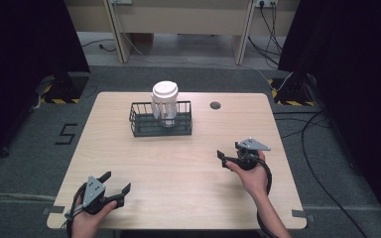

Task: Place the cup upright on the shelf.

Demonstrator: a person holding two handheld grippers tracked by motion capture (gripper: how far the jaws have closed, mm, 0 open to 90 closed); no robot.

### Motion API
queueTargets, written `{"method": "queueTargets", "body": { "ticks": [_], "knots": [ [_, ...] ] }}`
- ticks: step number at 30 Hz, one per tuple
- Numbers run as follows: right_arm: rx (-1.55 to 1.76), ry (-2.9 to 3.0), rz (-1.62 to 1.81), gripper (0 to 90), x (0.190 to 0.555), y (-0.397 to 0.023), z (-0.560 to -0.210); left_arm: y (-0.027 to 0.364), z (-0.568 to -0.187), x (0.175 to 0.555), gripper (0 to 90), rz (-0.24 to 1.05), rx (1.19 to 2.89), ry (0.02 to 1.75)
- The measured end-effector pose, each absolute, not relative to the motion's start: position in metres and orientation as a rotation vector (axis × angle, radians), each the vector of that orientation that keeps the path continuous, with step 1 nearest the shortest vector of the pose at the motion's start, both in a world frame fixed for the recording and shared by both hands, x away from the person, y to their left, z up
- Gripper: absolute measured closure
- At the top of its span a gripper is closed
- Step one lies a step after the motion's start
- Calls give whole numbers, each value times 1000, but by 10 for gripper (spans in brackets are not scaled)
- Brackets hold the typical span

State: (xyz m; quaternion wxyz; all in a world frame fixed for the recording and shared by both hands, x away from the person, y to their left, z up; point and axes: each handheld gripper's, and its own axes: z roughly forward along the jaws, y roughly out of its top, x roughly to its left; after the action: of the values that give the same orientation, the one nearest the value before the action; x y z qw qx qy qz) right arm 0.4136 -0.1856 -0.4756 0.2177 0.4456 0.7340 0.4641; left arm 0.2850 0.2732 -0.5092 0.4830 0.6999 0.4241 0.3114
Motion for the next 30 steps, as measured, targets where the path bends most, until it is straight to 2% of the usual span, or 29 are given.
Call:
{"method": "queueTargets", "body": {
  "ticks": [30],
  "knots": [
    [1293,1967,1252,191,373,-231,-490,272,-509,284,164,756,1699,1036]
  ]
}}
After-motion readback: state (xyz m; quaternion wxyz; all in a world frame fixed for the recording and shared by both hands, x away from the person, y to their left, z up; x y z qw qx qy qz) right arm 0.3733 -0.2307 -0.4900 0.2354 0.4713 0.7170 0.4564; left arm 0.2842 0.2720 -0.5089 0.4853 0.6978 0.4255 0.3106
